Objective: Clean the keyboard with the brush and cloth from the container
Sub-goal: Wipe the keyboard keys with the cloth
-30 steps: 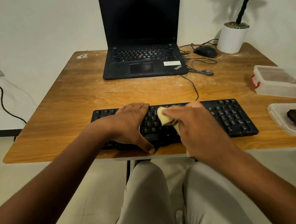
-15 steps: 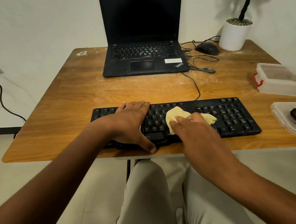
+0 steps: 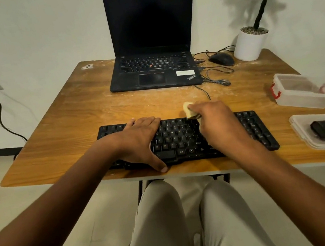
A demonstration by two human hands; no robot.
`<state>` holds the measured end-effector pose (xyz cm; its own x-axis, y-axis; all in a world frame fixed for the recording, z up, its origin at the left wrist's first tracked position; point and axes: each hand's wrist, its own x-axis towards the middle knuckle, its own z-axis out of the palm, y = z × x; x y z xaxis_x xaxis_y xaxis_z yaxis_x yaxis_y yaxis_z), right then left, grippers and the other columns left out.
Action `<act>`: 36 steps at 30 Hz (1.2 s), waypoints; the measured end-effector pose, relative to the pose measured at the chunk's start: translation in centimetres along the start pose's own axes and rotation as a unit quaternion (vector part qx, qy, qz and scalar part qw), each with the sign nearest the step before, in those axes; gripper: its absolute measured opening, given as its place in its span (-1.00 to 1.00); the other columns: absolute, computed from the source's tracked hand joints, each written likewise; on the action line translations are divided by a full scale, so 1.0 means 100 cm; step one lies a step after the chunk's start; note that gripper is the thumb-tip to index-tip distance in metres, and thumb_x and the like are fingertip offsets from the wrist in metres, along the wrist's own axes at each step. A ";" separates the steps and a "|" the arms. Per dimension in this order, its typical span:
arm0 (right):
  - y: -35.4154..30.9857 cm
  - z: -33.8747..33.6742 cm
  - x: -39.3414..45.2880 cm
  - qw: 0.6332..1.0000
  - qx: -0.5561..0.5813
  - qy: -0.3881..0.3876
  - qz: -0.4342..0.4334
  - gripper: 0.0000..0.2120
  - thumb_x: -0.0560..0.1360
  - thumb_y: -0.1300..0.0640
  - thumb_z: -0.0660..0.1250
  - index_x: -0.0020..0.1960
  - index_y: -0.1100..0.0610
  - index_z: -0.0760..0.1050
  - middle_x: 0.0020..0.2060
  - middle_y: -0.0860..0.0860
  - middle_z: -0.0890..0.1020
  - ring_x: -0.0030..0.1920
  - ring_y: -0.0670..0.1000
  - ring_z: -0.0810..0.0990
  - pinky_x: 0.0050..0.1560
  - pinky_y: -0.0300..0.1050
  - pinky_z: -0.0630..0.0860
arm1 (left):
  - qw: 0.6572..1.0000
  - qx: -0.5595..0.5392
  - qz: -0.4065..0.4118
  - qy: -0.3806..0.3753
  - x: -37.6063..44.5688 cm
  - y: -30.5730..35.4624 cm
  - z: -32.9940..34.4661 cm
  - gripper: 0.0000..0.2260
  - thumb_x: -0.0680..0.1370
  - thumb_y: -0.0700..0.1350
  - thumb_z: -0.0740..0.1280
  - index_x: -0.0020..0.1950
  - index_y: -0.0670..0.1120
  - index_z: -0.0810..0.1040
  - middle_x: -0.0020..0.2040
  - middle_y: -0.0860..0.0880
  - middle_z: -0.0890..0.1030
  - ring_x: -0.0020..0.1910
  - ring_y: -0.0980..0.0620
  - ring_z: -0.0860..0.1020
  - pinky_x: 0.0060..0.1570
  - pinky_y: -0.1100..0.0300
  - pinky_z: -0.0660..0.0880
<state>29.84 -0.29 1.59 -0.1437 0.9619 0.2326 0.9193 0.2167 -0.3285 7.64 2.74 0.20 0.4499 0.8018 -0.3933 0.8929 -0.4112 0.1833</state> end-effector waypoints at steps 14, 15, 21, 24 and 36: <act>0.037 -0.027 -0.046 0.997 0.067 0.029 0.039 -0.62 0.62 0.35 0.27 0.30 0.02 0.64 0.22 0.03 0.67 0.14 0.00 0.63 0.12 -0.29 0.49 | 1.000 0.019 0.002 -0.022 0.003 0.005 -0.005 0.26 0.36 0.43 0.48 0.67 -0.01 -0.33 0.70 -0.01 -0.22 0.66 -0.02 -0.26 0.59 -0.12 -0.35; 0.042 -0.030 -0.036 0.995 0.078 0.054 0.039 -0.68 0.62 0.30 0.31 0.29 0.04 0.65 0.21 0.01 0.68 0.15 -0.01 0.65 0.11 -0.34 0.46 | 1.000 0.016 0.008 -0.020 0.005 0.011 -0.007 0.26 0.35 0.43 0.47 0.67 -0.01 -0.34 0.70 -0.01 -0.22 0.65 -0.02 -0.27 0.59 -0.11 -0.35; 0.061 0.002 0.023 0.994 0.012 -0.028 -0.102 -0.64 0.58 0.36 0.34 0.28 0.07 0.65 0.22 0.00 0.68 0.22 0.02 0.58 0.26 -0.18 0.46 | 0.999 0.009 0.040 0.022 0.030 0.054 -0.009 0.25 0.32 0.42 0.51 0.70 -0.03 -0.18 0.70 -0.01 -0.07 0.66 -0.06 -0.13 0.59 -0.05 -0.24; 0.075 0.006 0.031 0.984 -0.051 -0.084 -0.150 -0.60 0.56 0.38 0.32 0.31 0.06 0.64 0.23 0.01 0.63 0.23 0.06 0.50 0.27 -0.02 0.44 | 0.999 0.019 0.031 0.034 0.039 0.052 -0.003 0.26 0.26 0.45 0.53 0.70 -0.02 -0.11 0.67 0.00 0.03 0.64 -0.08 -0.04 0.63 -0.11 -0.12; 0.098 -0.039 0.037 0.987 -0.050 -0.096 -0.118 -0.65 0.58 0.34 0.32 0.28 0.06 0.65 0.16 0.00 0.64 0.16 -0.01 0.55 0.14 -0.22 0.39 | 0.998 0.044 0.032 0.018 0.042 0.057 -0.009 0.23 0.26 0.40 0.56 0.68 -0.07 -0.04 0.62 -0.04 0.12 0.60 -0.08 0.07 0.59 -0.07 0.12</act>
<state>39.73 4.78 2.85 -0.4158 0.9027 0.1105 0.8823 0.4299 -0.1915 14.62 4.16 0.39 0.5073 0.7872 -0.3507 0.8585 -0.4970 0.1261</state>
